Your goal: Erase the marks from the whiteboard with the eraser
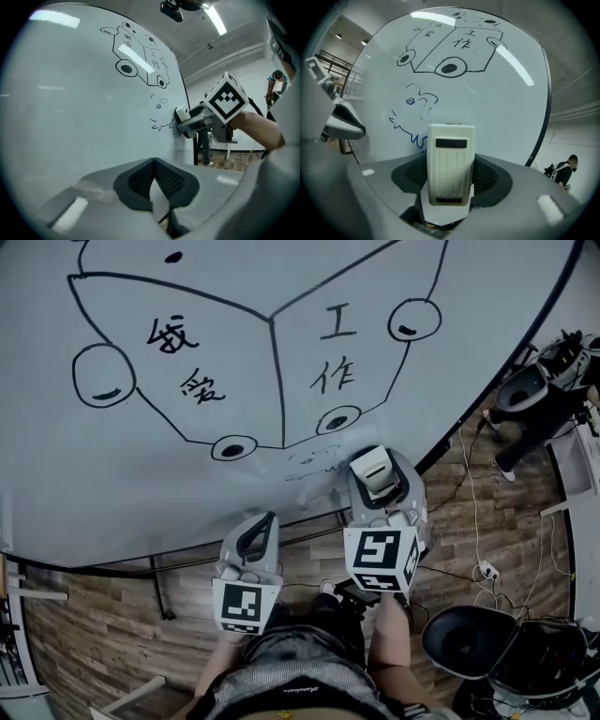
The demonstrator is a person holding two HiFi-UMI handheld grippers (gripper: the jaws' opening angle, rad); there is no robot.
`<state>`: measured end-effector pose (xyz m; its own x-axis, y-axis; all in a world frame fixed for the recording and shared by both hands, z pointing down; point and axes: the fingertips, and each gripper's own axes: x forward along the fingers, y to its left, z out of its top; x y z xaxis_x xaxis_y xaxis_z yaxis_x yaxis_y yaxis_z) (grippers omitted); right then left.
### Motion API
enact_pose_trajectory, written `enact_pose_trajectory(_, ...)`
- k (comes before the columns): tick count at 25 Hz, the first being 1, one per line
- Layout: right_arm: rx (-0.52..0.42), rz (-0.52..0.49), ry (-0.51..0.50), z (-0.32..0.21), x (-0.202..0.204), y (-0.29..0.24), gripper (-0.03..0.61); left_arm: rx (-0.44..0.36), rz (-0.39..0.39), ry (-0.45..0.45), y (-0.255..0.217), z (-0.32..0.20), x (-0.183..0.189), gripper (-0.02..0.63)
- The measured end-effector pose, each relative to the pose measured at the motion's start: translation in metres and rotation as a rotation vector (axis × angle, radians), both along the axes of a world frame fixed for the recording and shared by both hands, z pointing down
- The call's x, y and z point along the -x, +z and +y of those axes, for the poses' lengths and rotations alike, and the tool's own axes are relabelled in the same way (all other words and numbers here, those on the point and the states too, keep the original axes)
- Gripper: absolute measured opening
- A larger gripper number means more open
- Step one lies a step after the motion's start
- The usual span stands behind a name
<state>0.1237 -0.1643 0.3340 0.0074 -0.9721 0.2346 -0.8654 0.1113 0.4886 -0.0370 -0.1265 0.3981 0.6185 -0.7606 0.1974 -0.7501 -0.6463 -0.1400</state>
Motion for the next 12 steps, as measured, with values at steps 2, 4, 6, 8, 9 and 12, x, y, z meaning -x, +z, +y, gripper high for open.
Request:
enact_pose_trajectory(2,-0.038,0.003,-0.034,0.001,0.001,0.0,0.264,0.011,0.01,-0.001,0.0,0.003,-0.001,0.005)
enact_pose_trajectory(4,-0.074,-0.011,-0.062,0.002,0.0,0.0,0.263,0.003,-0.002,0.013,0.001,0.004,-0.003,0.005)
enact_pose_trajectory(6,-0.105,-0.058,-0.088,0.004,0.003,-0.003,0.264,-0.001,-0.009,0.022,0.001,0.006,-0.005,0.005)
enact_pose_trajectory(8,-0.135,-0.088,-0.116,0.007,0.011,-0.013,0.263,-0.002,-0.01,0.025,0.001,0.007,-0.006,0.005)
enact_pose_trajectory(9,-0.148,-0.085,-0.122,0.009,0.015,-0.018,0.262,-0.002,-0.01,0.026,0.001,0.008,-0.005,0.005)
enact_pose_trajectory(12,-0.153,-0.059,-0.115,0.009,0.027,-0.026,0.259,-0.002,-0.005,0.02,0.0,0.01,-0.002,0.005)
